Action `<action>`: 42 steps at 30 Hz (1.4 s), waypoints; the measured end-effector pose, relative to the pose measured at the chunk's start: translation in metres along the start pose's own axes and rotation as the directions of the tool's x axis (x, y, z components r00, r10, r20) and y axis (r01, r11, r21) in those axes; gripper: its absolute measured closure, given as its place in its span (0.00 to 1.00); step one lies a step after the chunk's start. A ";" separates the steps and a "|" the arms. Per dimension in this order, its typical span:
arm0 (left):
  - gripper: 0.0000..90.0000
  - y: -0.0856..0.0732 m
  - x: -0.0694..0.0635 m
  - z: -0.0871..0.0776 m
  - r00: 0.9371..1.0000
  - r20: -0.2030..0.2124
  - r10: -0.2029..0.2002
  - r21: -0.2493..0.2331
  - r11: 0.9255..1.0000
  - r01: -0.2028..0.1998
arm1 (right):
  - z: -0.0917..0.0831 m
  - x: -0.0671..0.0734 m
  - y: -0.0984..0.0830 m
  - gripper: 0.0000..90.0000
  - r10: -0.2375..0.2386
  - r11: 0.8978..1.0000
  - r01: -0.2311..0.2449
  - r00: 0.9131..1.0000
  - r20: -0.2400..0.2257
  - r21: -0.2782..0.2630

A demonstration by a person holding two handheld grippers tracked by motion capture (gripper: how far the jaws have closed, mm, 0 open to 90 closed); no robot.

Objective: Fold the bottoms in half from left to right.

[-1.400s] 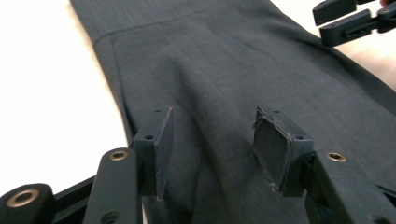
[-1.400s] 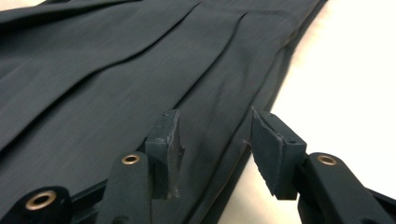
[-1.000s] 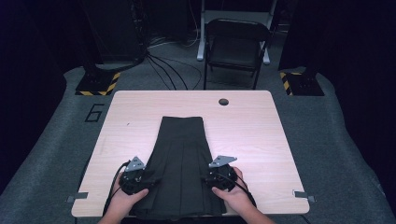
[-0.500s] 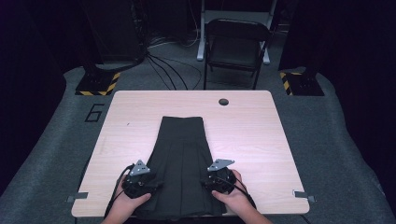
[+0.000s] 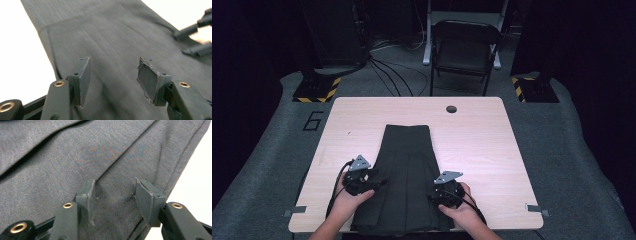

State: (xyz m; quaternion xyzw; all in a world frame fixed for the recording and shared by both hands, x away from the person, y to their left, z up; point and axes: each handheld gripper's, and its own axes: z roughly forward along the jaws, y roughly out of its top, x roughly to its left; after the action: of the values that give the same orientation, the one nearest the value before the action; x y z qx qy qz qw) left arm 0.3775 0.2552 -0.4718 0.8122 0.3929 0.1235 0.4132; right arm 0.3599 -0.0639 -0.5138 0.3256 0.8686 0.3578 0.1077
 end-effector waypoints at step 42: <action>0.46 0.014 0.067 0.063 0.980 -0.124 -0.158 -0.021 0.987 0.156 | -0.001 0.001 -0.002 0.56 0.014 1.000 -0.014 1.000 0.003 -0.010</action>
State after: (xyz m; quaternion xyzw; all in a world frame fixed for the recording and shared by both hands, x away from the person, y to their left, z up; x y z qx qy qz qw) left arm 0.4622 0.2632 -0.5092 0.7670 0.4803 0.1433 0.4006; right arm 0.3577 -0.0649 -0.5148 0.3318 0.8643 0.3623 0.1081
